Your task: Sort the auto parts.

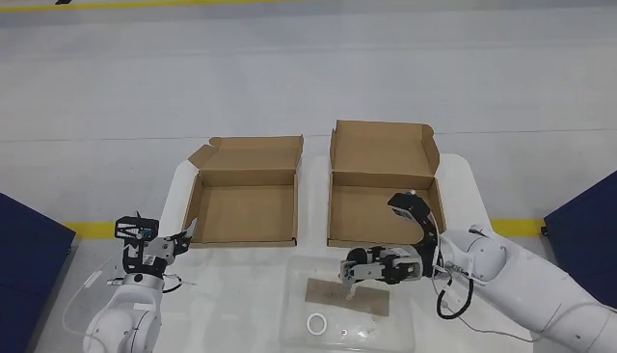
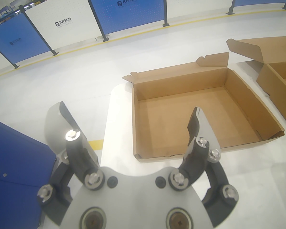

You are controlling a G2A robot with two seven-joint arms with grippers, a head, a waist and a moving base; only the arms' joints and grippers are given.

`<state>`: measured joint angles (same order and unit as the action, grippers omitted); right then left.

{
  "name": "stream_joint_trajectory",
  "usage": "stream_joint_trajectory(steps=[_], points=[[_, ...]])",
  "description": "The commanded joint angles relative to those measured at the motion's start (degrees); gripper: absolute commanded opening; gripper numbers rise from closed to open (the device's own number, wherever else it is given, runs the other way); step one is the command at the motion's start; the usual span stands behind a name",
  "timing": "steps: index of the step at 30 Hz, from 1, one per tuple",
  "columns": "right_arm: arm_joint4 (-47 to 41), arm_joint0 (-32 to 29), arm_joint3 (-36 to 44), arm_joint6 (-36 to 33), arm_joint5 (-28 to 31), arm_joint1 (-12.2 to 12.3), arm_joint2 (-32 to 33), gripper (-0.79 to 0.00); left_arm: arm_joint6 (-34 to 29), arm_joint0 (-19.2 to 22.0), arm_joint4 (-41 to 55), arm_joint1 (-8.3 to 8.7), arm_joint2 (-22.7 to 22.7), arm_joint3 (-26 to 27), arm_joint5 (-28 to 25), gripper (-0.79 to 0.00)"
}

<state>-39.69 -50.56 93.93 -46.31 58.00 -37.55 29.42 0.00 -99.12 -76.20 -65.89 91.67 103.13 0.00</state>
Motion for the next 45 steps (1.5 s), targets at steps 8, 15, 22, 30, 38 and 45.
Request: stream_joint_trajectory(steps=[8,15,22,30,38,45], points=[[-13.0,-2.4,3.1,-0.6,-0.6,-1.0,0.2,-0.785,0.0,0.0,0.0,0.0,0.0,0.0,0.0,0.0],[-21.8,-2.4,6.9,-3.5,-3.5,-1.7,2.6,-0.785,0.0,0.0,0.0,0.0,0.0,0.0,0.0,0.0],[-26.6,-1.4,11.0,-10.0,-10.0,-3.0,7.8,-0.785,0.0,0.0,0.0,0.0,0.0,0.0,0.0,0.0],[-26.6,-1.4,11.0,-10.0,-10.0,-3.0,7.8,-0.785,0.0,0.0,0.0,0.0,0.0,0.0,0.0,0.0],[-37.3,-3.7,14.4,-10.2,-12.4,-4.0,10.1,-0.785,0.0,0.0,0.0,0.0,0.0,0.0,0.0,0.0],[-52.3,-4.8,15.4,-17.9,-17.9,-5.8,14.0,-0.785,0.0,0.0,0.0,0.0,0.0,0.0,0.0,0.0]])
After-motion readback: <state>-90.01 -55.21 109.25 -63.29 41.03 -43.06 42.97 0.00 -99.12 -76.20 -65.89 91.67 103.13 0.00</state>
